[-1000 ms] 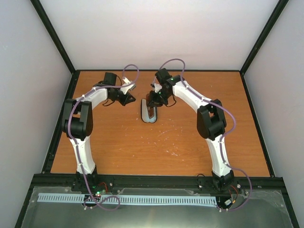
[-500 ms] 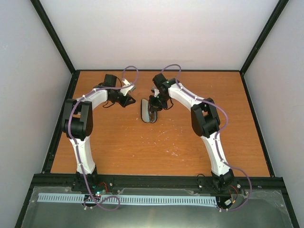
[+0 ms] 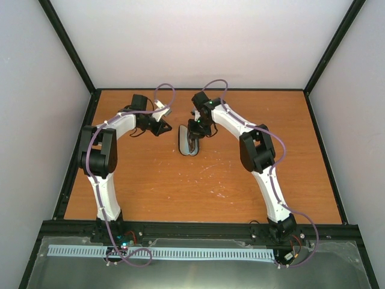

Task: Organize the sunglasses
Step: Place the sunglasses in the sunglasses case.

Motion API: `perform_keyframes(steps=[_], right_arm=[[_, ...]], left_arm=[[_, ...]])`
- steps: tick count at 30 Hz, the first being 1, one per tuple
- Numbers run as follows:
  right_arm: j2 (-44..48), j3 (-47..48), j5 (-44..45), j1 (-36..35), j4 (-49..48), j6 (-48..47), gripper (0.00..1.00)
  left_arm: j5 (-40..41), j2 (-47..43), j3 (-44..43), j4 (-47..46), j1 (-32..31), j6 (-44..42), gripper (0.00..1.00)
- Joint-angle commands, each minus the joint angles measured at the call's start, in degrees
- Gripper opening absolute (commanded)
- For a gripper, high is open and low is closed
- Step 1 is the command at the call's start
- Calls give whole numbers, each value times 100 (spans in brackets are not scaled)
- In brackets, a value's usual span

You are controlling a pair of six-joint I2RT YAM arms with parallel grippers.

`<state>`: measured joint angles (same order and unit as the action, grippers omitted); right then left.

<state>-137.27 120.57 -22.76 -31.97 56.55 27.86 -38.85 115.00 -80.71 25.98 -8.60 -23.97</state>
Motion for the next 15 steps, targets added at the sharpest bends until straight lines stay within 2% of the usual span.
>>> perform_keyframes(steps=[1,12,15], right_arm=[[-143,218,176,-54,177,83,3],[-333,357,322,-55,405,53,3],[-344,357,357,-50,418,53,6]], left_arm=[[-114,-247,29,-119,43,68,0],[-114,-233,52,-146,43,83,1],[-105,-237,47,-141,43,70,1]])
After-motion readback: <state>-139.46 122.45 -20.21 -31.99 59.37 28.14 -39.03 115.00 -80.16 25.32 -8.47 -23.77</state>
